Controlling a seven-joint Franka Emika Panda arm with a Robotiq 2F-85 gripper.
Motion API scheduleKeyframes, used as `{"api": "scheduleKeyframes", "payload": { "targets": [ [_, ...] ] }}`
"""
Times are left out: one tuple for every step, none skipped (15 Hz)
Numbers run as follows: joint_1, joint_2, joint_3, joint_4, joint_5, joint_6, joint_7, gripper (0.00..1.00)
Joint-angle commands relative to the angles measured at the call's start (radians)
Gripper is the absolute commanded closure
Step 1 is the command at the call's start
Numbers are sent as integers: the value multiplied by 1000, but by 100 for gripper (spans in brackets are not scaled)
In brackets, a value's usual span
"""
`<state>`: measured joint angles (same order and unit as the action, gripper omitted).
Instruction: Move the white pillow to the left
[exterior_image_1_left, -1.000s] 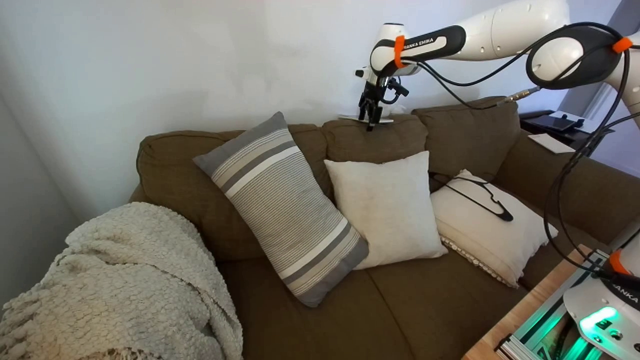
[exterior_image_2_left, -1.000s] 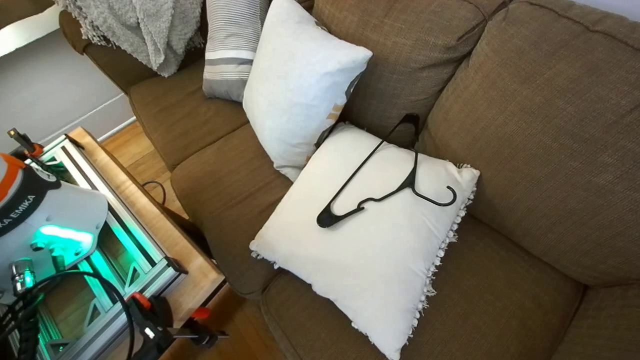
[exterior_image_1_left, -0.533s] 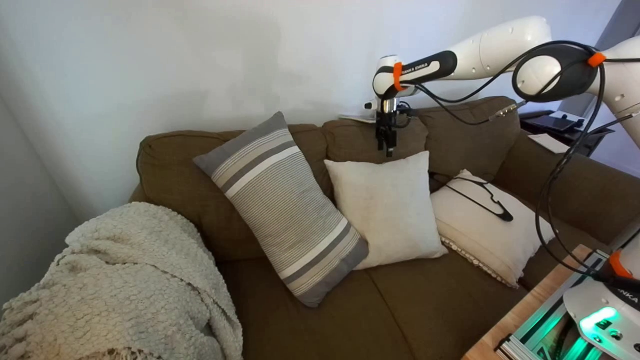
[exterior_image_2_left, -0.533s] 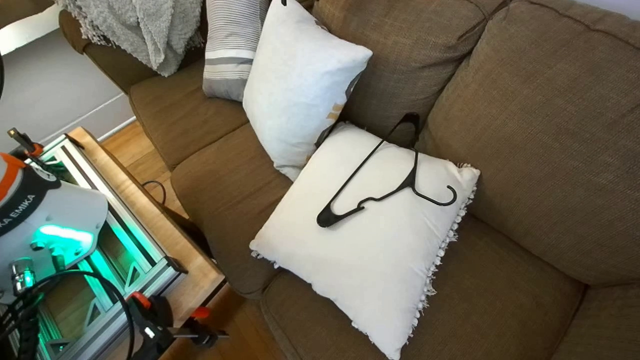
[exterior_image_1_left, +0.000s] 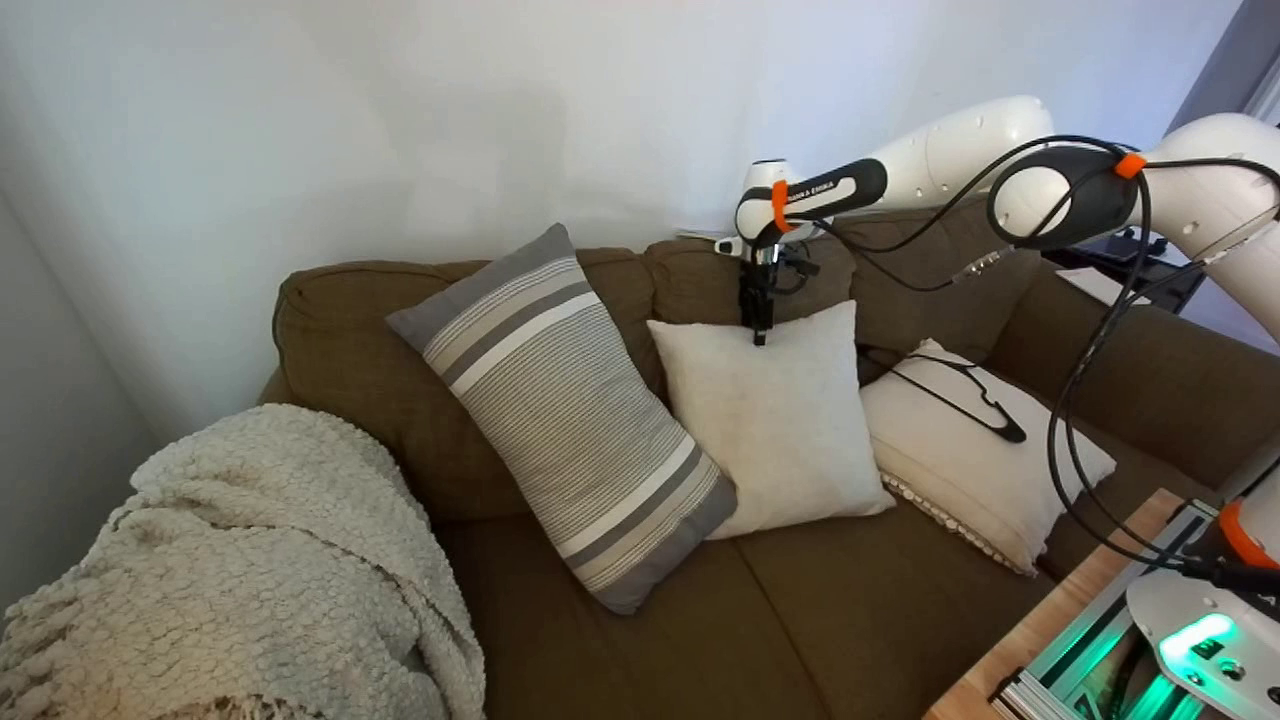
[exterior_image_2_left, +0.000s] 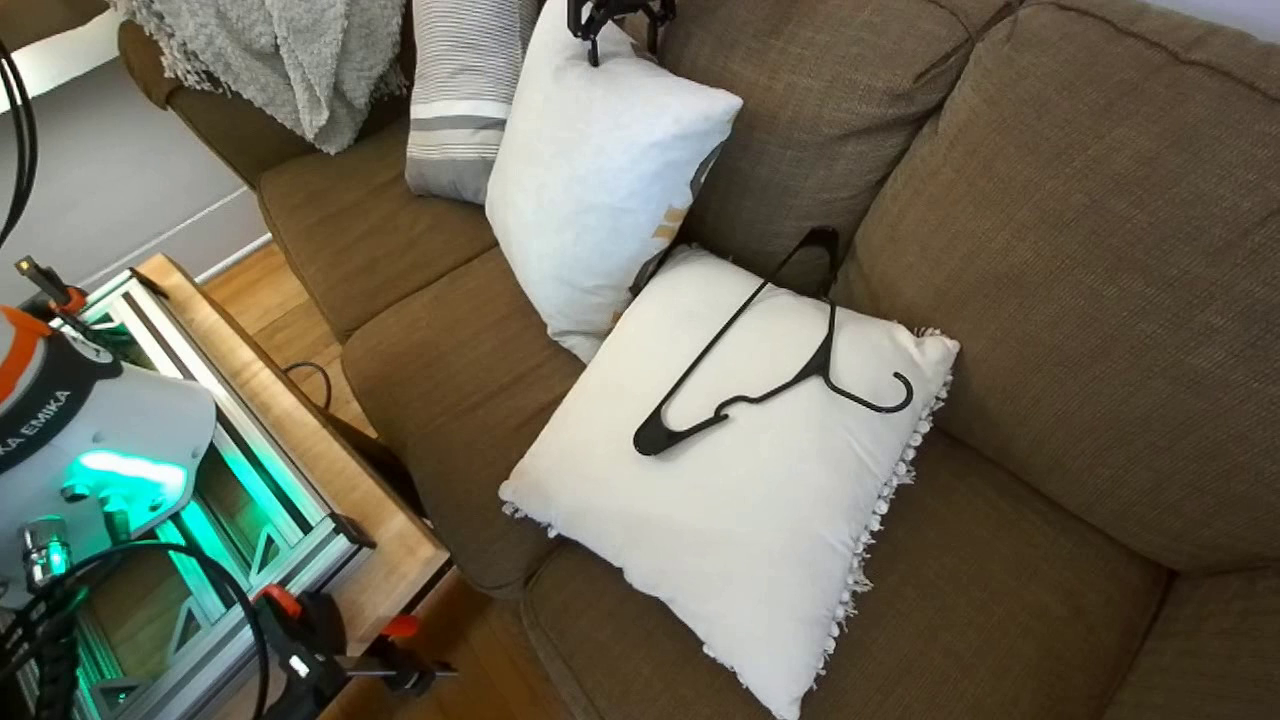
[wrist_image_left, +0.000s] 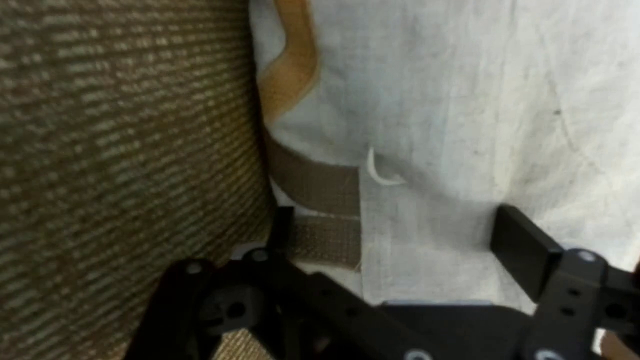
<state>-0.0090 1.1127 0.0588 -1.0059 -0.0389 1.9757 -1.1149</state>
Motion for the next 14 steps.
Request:
{"api": "scheduleKeyframes", "payload": {
  "targets": [
    [0, 54, 38, 108, -17, -211, -65, 0],
    [3, 58, 38, 125, -20, -274, -82, 0],
    [12, 66, 32, 144, -30, -341, -91, 1],
    [21, 78, 26, 164, -41, -395, -101, 26],
    [29, 91, 19, 186, -52, -436, -101, 26],
    [34, 105, 19, 207, -57, -465, -105, 29],
    [38, 115, 18, 228, -61, -482, -102, 39],
    [43, 124, 16, 246, -67, -495, -99, 46],
    [46, 129, 13, 260, -71, -500, -89, 53],
    [49, 127, 9, 265, -73, -498, -87, 62],
    [47, 120, 10, 269, -72, -482, -84, 68],
    [43, 107, 9, 268, -67, -462, -75, 74],
    [34, 84, 10, 261, -60, -436, -69, 82],
    [29, 70, 9, 260, -58, -415, -66, 89]
  ]
}}
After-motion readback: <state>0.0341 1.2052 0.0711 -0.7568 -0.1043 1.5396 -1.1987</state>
